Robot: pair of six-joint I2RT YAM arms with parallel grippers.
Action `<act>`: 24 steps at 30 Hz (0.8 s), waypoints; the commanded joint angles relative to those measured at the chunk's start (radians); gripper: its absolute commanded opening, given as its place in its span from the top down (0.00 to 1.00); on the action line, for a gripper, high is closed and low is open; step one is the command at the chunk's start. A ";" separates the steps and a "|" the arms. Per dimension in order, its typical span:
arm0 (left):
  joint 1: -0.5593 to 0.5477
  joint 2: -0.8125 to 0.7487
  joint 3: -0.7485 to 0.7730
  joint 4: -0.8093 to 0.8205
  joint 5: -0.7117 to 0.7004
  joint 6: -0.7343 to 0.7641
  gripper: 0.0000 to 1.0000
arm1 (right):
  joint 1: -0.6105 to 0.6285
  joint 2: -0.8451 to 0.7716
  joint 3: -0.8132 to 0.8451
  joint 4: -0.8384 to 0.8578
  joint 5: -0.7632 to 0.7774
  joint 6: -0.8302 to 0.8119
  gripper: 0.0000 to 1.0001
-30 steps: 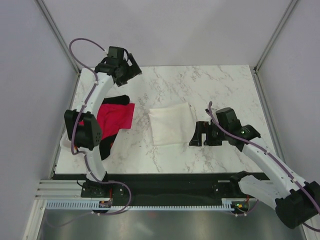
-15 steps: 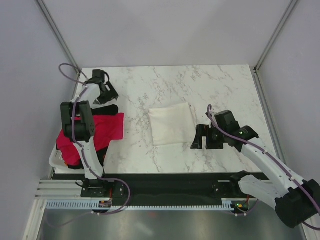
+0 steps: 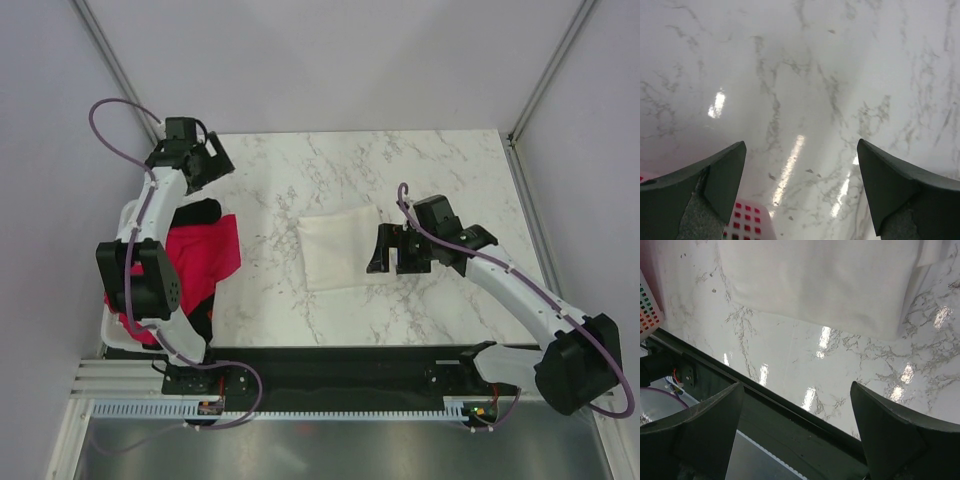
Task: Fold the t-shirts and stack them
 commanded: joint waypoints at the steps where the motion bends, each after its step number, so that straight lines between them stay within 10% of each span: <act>1: -0.041 -0.070 0.123 -0.083 0.039 0.041 0.00 | 0.001 -0.032 0.015 0.011 0.016 0.002 0.05; 12: -0.041 0.013 0.166 -0.166 -0.005 0.050 0.04 | 0.003 -0.126 -0.051 -0.034 0.035 -0.013 0.04; 24: -0.418 -0.008 -0.126 0.043 0.155 0.096 0.07 | 0.003 -0.175 -0.056 -0.055 0.042 -0.015 0.03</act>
